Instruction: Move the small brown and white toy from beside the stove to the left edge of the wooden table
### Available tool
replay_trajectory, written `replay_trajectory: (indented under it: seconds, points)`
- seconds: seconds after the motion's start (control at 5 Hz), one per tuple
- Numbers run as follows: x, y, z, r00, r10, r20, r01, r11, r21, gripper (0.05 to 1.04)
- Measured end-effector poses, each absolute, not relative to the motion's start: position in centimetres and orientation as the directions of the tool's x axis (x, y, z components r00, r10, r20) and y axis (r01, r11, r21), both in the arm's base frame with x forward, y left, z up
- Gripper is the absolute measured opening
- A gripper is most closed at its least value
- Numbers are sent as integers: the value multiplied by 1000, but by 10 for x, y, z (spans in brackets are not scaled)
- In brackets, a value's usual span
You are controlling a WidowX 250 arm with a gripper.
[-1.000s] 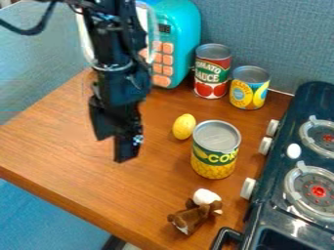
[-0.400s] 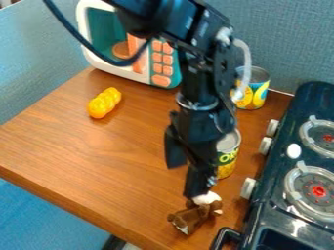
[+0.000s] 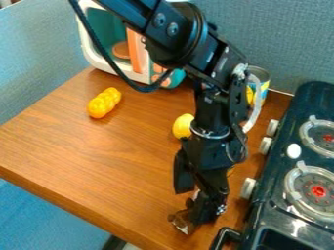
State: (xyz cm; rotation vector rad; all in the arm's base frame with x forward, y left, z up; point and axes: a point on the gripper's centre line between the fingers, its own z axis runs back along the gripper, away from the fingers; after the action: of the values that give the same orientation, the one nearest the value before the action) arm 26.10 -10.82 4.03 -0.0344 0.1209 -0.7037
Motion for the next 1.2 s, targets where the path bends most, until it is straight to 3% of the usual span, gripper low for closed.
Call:
replay_trajectory:
  seconds: [0.4,0.8,1.0,1.2]
  points:
    - [255,-113,15,760,-622,-189,621,781,-70,949]
    - [254,-111,18,822,-550,-145,553,833,-23,424]
    - [247,-91,59,821,-564,-83,569,821,43,277]
    - [242,-47,94,906,-422,32,421,906,39,198]
